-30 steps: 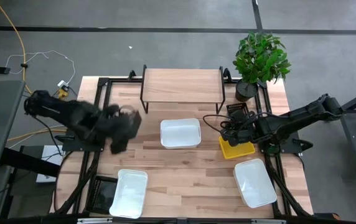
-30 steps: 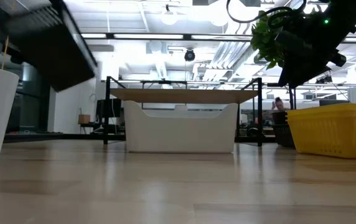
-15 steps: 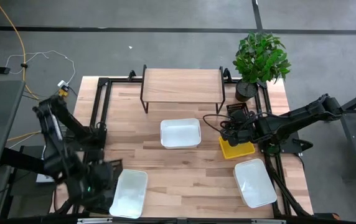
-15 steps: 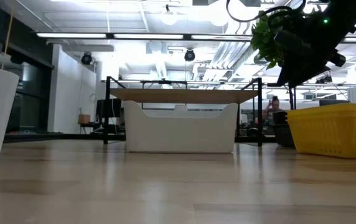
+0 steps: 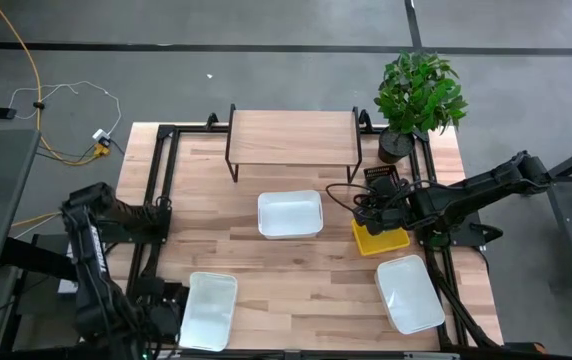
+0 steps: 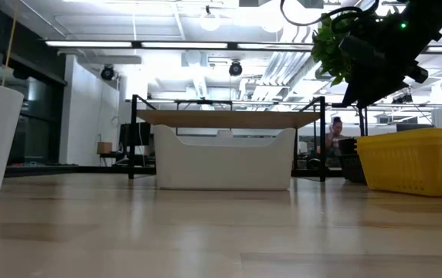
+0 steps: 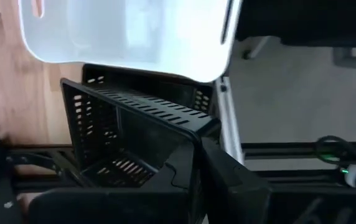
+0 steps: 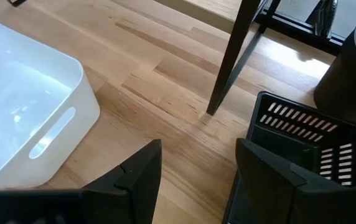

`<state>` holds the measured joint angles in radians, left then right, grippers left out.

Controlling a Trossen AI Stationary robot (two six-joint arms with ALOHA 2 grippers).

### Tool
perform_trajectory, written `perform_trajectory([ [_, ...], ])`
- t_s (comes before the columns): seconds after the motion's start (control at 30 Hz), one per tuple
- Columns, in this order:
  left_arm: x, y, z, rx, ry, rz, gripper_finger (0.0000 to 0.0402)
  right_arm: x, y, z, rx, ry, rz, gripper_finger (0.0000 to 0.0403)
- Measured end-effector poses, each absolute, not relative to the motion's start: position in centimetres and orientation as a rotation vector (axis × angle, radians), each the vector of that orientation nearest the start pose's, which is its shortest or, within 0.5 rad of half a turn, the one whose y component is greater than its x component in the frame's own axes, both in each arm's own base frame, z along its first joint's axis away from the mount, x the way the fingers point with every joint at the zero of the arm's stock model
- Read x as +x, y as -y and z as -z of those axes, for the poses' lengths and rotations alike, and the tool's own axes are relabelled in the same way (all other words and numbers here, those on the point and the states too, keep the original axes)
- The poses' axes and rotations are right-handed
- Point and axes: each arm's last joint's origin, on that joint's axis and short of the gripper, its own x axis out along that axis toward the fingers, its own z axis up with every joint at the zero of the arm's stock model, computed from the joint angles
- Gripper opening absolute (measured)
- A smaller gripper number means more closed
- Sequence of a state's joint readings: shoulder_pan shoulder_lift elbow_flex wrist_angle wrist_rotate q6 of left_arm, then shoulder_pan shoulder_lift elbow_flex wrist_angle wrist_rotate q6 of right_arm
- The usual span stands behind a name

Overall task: Stack baskets on shelf by color
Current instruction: Stack the top left black bin on top of the bottom left black bin

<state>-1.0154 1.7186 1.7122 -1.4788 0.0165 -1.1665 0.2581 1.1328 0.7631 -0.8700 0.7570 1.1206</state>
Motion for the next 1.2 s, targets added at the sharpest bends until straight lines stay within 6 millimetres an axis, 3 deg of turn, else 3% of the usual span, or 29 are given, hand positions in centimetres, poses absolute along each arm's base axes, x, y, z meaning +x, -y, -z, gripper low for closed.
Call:
perform_trajectory([
  [0.77, 18.0, 25.6, -27.5, -0.023, -1.615, -0.028, 0.0000, 18.7, -2.9, -22.6, 0.389, -0.688, 0.931, 0.0193],
  [1.2, 19.8, 23.7, -27.3, 0.067, -1.578, -0.066, 0.0000, 18.7, -2.9, -22.6, 0.389, -0.688, 0.931, 0.0193],
])
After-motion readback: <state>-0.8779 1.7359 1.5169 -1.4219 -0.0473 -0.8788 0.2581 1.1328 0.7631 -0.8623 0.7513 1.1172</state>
